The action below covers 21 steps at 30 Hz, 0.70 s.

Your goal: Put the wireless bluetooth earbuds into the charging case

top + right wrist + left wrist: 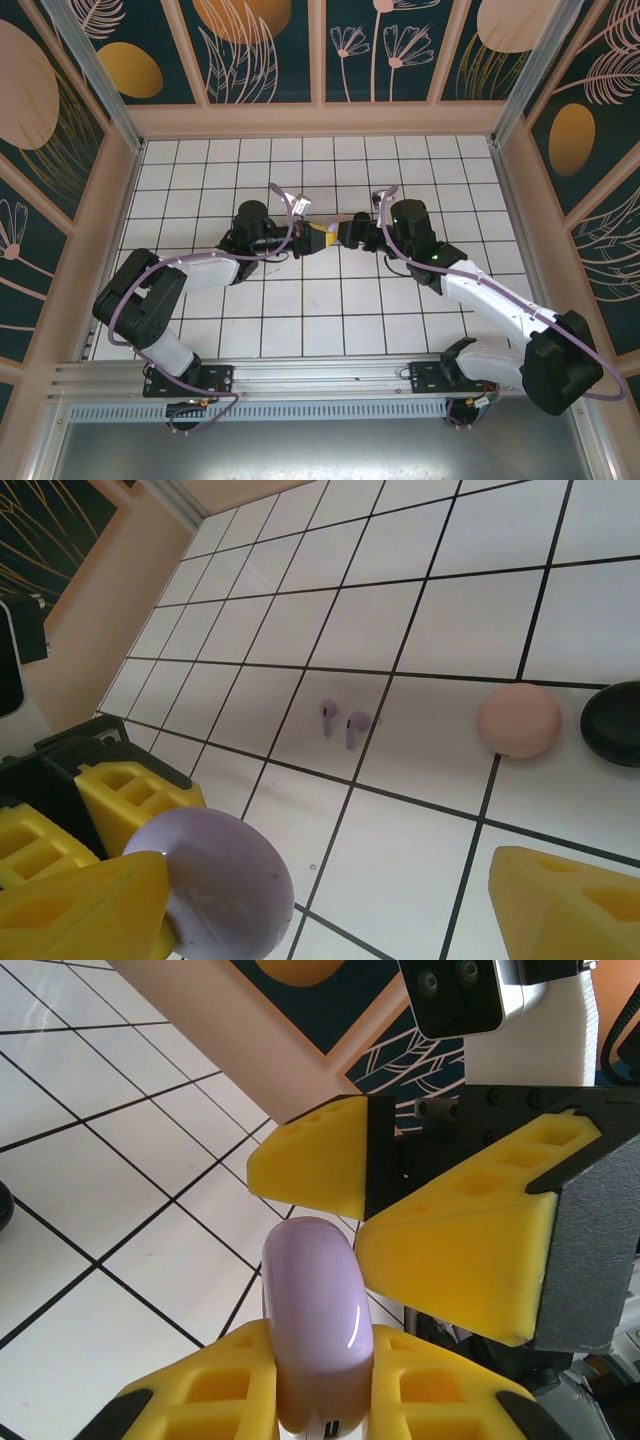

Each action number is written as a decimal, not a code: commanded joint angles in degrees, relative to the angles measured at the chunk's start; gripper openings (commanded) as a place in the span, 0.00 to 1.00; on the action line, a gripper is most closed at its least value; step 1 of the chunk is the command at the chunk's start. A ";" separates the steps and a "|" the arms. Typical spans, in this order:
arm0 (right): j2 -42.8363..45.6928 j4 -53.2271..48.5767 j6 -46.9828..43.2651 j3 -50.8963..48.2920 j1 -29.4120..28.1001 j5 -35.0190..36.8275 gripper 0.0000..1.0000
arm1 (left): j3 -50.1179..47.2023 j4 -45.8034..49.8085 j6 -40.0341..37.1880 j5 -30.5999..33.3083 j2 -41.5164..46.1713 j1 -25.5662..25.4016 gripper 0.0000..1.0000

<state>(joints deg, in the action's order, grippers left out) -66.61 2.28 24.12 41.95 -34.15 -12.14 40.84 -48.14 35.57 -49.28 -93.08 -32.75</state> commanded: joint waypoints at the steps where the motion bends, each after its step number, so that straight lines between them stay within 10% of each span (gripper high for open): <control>1: -0.40 2.06 0.14 -1.05 0.84 -0.45 0.82 | 1.68 -0.52 -0.92 -1.74 1.74 0.33 0.00; 21: 5.08 1.67 0.25 -5.48 7.65 -6.45 0.77 | 2.33 0.15 -0.94 -1.89 2.20 0.37 0.00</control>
<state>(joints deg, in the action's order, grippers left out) -63.83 3.81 24.49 36.80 -26.89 -14.70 41.58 -46.41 35.57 -49.76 -91.81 -32.51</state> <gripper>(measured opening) 0.773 0.204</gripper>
